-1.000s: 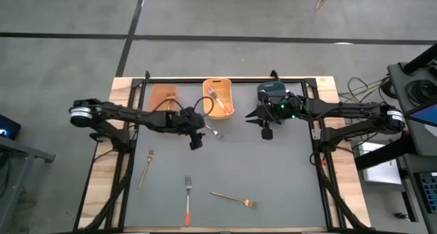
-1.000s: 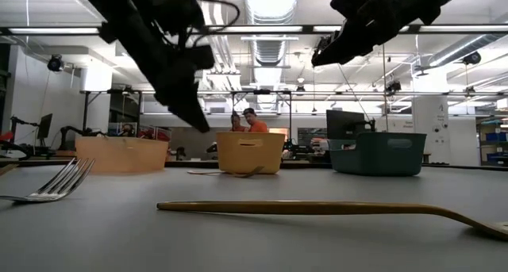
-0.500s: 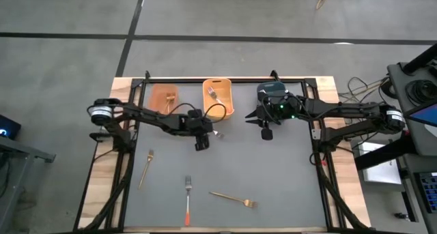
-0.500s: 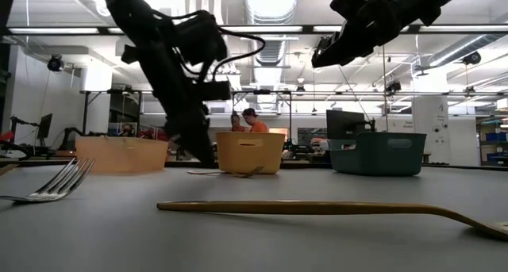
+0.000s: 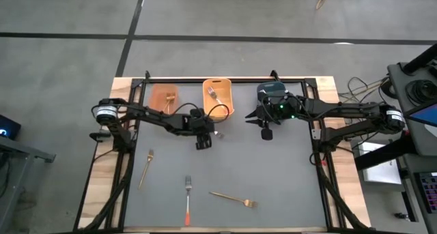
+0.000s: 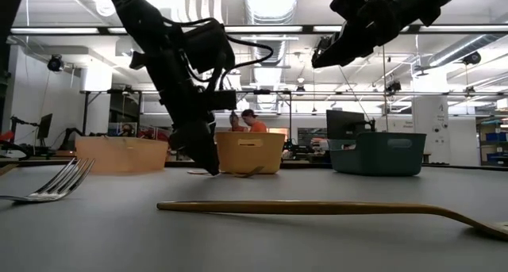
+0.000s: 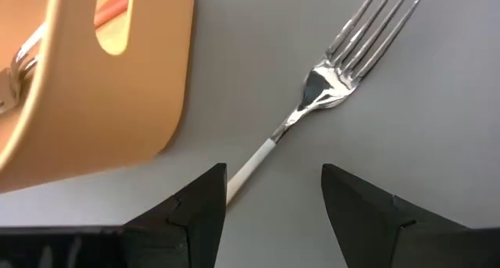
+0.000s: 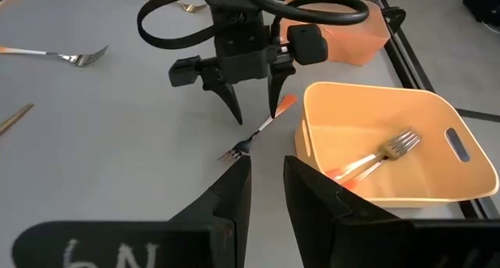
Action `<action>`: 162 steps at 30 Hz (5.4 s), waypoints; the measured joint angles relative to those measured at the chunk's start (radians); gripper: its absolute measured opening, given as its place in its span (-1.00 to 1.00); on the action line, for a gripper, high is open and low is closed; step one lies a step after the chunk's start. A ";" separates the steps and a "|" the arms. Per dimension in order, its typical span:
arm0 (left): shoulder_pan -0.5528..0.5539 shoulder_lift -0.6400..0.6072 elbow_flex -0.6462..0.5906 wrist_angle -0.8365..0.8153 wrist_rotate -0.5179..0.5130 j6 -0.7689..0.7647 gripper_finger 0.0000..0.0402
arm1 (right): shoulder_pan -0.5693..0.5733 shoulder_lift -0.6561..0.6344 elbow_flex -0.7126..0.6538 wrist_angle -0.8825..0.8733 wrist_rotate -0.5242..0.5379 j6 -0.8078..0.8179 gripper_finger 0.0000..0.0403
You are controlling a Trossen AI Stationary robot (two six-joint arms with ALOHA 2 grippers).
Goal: Sort silverware by color (type)
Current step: Put the orange fork into the yellow bin
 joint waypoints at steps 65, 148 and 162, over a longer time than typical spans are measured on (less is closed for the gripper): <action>0.118 -0.005 0.006 -0.027 0.193 0.099 -0.48 | -0.001 0.000 -0.001 -0.022 0.000 0.010 -0.66; -0.121 -0.433 -0.077 0.425 -0.416 0.023 -1.00 | 0.024 0.336 -0.134 1.102 0.066 0.524 -0.61; -0.124 -0.435 -0.081 0.409 -0.608 -0.005 -1.00 | 0.007 0.492 0.097 1.077 0.169 0.760 -0.05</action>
